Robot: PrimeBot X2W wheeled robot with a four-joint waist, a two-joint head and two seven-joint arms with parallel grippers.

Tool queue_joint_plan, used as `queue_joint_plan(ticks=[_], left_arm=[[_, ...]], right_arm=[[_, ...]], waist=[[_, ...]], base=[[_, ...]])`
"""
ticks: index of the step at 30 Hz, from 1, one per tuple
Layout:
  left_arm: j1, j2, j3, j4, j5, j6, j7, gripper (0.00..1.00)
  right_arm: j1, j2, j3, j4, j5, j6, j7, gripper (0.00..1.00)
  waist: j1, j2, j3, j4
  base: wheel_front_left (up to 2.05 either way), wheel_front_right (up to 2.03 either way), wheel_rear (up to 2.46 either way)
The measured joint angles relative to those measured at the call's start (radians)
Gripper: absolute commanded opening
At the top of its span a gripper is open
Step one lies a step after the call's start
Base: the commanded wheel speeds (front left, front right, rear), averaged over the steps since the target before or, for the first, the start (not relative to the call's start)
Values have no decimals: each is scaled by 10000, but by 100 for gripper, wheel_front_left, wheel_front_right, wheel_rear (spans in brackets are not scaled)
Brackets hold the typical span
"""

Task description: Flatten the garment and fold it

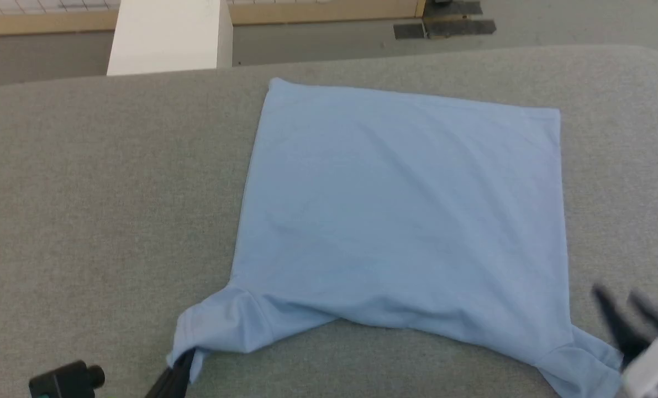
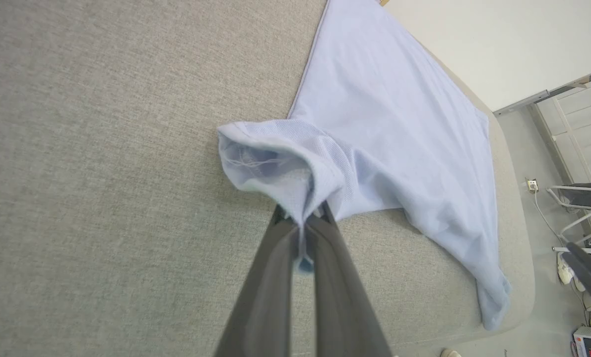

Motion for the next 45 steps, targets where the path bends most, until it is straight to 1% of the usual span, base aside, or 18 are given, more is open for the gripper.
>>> queue_joint_plan(ticks=[3, 4, 6, 9, 11, 12, 15, 18, 22, 25, 32, 33, 35, 41, 45], left_arm=[[-319, 25, -96, -301, 232, -38, -50, 0], [-464, 33, -150, -399, 336, -40, -61, 0], [-732, 38, -263, -593, 456, -42, -130, 0], [-1165, 36, -449, -826, 619, -125, -144, 0], [-1482, 38, -640, -897, 817, -161, -136, 0], [-1630, 38, -719, -909, 920, -176, -134, 0], [-1983, 29, -936, -920, 1039, -221, -132, 0], [-2257, -6, -1099, -907, 1126, -253, -132, 0], [-2573, -146, -1329, -871, 1227, -307, -146, 0], [-2760, -201, -1455, -821, 1315, -343, -178, 0], [-3003, -253, -1553, -717, 1469, -378, -270, 0], [-3015, -255, -1549, -708, 1469, -378, -272, 0], [-3020, -251, -1507, -663, 1469, -378, -330, 0], [-3033, -234, -1348, -512, 1455, -408, -437, 0], [-3011, -228, -1227, -382, 1346, -474, -514, 0]], right_arm=[[-1428, -685, -132, -424, -397, 0, 259, 100], [-1954, -1016, -127, -447, -545, 0, 368, 100], [-2991, -1394, -188, -318, -700, 0, 552, 100], [-4526, -1916, -79, 278, -1124, 0, 765, 100], [-5463, -2343, 107, 949, -1478, 2, 809, 100], [-5888, -2456, 132, 1373, -1628, 0, 840, 100], [-6885, -2560, 138, 2510, -2073, 0, 920, 100], [-7710, -2600, -88, 3553, -2537, 0, 920, 100], [-8428, -2792, -362, 4560, -3106, 2, 836, 100], [-8726, -2790, -575, 5133, -3398, 2, 834, 100], [-9057, -2727, -1145, 6055, -4025, 0, 765, 100], [-9118, -2723, -1218, 6113, -4103, 2, 756, 69], [-9343, -2731, -1287, 6199, -4253, 2, 756, 0], [-9467, -2642, -1152, 6420, -4211, 4, 514, 0], [-9067, -2686, -1164, 6380, -3864, 4, 339, 0]], waist=[[0, 0, 260, 42], [0, 0, 373, 70], [0, 0, 605, 130], [0, 0, 1016, 254], [0, 0, 1336, 365], [0, 0, 1498, 428], [0, 0, 1948, 629], [1, 0, 2360, 872], [1, 0, 2854, 1250], [1, 0, 3186, 1522], [1, 0, 3797, 2074], [1, 0, 3850, 2117], [1, 0, 3953, 2185], [1, 0, 3787, 2092], [1, 0, 3389, 1948]], base=[[0, 0, 0], [0, 0, 0], [0, 0, 0], [0, 0, 0], [0, 0, 0], [0, 0, 0], [0, 0, 0], [0, 0, 0], [0, 0, 0], [0, 0, 0], [0, 0, 0], [0, 0, 0], [0, 0, 0], [0, 0, 0], [0, 0, 0]])
